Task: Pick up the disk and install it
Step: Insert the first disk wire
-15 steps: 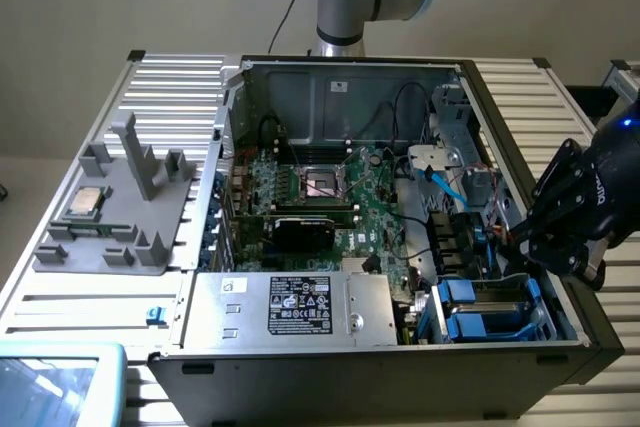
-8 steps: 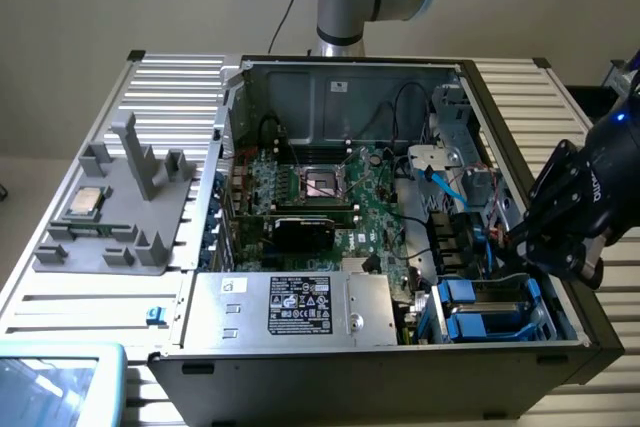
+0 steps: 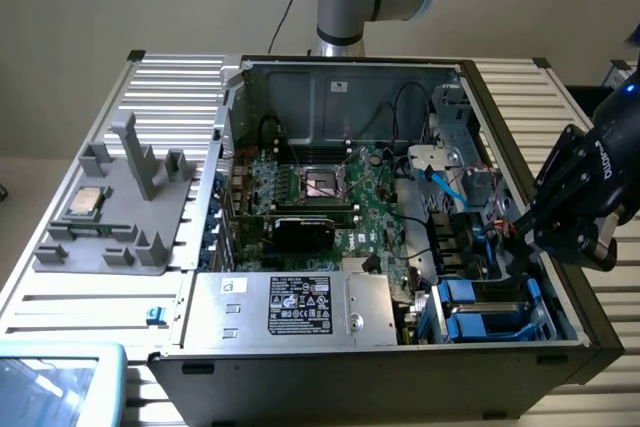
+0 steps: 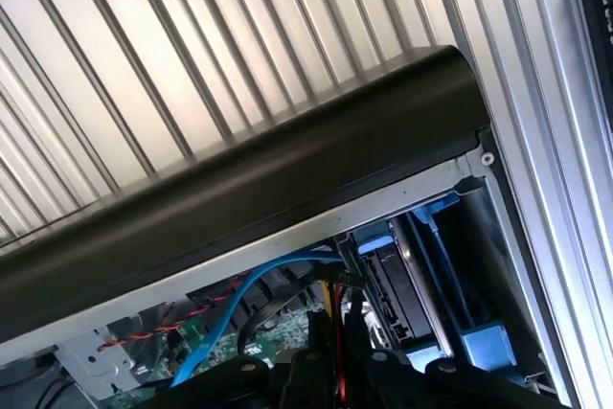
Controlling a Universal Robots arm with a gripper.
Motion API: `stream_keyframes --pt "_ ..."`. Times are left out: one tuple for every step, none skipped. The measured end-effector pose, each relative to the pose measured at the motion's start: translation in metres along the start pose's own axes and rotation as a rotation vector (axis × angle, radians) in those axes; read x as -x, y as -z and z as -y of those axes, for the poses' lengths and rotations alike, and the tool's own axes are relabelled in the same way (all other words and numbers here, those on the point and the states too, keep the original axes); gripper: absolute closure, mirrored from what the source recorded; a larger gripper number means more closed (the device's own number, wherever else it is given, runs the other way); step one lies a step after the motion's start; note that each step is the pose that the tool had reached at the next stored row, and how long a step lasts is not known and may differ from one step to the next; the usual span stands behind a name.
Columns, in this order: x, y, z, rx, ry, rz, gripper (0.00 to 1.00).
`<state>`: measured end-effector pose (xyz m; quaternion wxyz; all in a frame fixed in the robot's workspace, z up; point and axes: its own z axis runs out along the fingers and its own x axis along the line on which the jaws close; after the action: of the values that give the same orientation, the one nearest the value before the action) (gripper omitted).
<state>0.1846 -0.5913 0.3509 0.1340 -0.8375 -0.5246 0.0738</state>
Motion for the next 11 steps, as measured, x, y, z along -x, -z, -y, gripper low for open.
stream_keyframes --pt "0.0000 0.0000 0.0000 0.0012 -0.001 0.0022 0.83" --pt "0.0000 0.0000 -0.0001 0.0012 -0.001 0.0023 0.83" --pt "0.0000 0.0000 -0.0001 0.0012 -0.001 0.0024 0.83" --pt "0.0000 0.0001 -0.0001 0.0012 -0.001 0.0025 0.83" --pt "-0.0001 0.0001 0.0000 0.0013 -0.001 0.0026 0.83" --pt "-0.0001 0.0001 0.0000 0.0013 -0.001 0.0025 0.83" --pt "-0.0001 0.0001 0.0000 0.0014 -0.001 0.0028 0.83" --pt "-0.0001 0.0001 0.0003 0.0024 -0.001 0.0049 0.83" --pt "-0.0002 0.0002 0.0006 0.0060 -0.003 0.0110 0.83" --pt "0.0000 0.0002 0.0007 0.0107 -0.006 0.0183 0.83" --pt "0.0000 0.0001 0.0008 0.0158 -0.008 0.0261 0.83"
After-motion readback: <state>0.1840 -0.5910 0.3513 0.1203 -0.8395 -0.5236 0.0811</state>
